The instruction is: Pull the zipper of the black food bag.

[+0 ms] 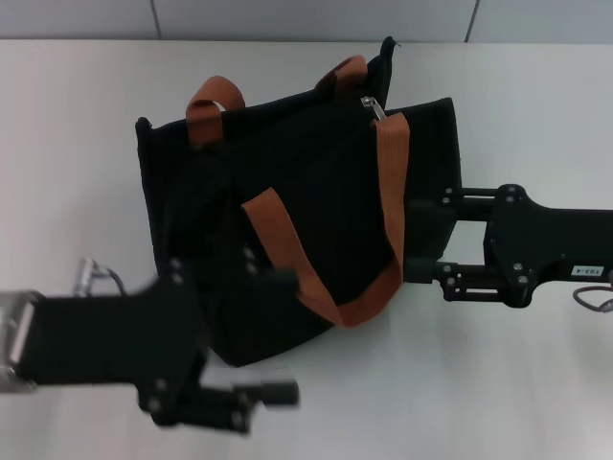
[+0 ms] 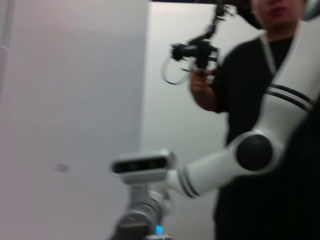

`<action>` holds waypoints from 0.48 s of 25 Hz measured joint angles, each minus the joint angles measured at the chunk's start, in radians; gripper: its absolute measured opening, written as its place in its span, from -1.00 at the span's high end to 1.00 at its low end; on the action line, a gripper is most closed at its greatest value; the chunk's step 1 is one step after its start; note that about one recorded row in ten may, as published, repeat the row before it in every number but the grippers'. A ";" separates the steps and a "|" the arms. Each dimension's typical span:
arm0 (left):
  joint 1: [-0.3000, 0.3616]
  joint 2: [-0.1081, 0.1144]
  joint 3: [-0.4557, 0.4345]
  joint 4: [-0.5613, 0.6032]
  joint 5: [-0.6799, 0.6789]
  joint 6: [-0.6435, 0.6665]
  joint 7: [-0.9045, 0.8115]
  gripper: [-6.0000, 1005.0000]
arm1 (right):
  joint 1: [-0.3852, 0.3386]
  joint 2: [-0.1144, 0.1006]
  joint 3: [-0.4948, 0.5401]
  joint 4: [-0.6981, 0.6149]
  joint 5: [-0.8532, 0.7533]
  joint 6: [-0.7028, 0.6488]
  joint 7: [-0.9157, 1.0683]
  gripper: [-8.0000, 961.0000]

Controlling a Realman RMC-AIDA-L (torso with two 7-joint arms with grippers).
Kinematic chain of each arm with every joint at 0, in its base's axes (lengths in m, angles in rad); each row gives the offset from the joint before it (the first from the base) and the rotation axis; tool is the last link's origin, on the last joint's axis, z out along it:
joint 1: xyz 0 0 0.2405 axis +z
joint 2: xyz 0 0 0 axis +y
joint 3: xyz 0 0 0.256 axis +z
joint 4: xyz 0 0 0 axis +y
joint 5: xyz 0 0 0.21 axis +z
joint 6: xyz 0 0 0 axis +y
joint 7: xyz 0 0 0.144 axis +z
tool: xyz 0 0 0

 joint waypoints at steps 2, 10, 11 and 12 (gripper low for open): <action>-0.010 -0.008 0.020 -0.041 0.033 -0.012 0.039 -0.62 | 0.002 0.000 0.000 0.005 -0.012 -0.001 0.000 -0.54; 0.000 -0.004 0.003 -0.211 0.076 -0.219 0.181 -0.62 | 0.001 0.001 -0.002 0.029 -0.040 -0.012 -0.020 -0.57; 0.005 -0.001 0.001 -0.211 0.074 -0.240 0.181 -0.62 | 0.001 0.001 -0.002 0.030 -0.040 -0.013 -0.020 -0.57; 0.007 0.001 -0.001 -0.212 0.073 -0.257 0.181 -0.62 | 0.000 0.001 -0.002 0.030 -0.040 -0.016 -0.020 -0.57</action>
